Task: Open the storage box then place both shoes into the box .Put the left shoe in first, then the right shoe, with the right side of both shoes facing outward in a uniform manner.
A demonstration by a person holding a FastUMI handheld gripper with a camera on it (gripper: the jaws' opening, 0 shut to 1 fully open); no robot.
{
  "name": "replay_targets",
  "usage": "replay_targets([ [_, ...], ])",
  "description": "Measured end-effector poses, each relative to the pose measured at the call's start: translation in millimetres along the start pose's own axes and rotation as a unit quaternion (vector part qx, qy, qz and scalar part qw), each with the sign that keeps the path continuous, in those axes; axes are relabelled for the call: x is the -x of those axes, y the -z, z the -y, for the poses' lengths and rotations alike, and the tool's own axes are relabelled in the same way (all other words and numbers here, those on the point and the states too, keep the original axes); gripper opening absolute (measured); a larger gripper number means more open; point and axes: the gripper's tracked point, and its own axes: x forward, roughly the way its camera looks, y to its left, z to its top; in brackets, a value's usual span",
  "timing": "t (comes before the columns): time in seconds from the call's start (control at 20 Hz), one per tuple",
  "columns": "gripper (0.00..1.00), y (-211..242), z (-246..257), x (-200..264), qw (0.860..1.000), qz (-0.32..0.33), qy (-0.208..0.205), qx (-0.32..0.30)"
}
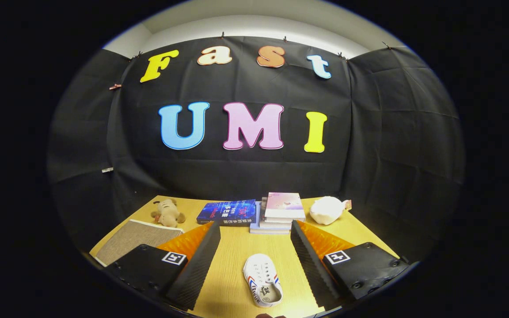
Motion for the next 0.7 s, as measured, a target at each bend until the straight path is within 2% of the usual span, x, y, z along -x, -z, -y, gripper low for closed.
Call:
replay_targets([
  [0.25,0.98,13,-3,-8,0.999,-0.043,-0.025,-0.014],
  [0.4,0.98,27,-19,-17,0.993,-0.081,-0.080,-0.042],
  [0.55,0.99,50,-41,-21,0.976,-0.137,-0.152,-0.070],
  [0.7,0.99,72,-66,-14,0.950,-0.190,-0.229,-0.098],
])
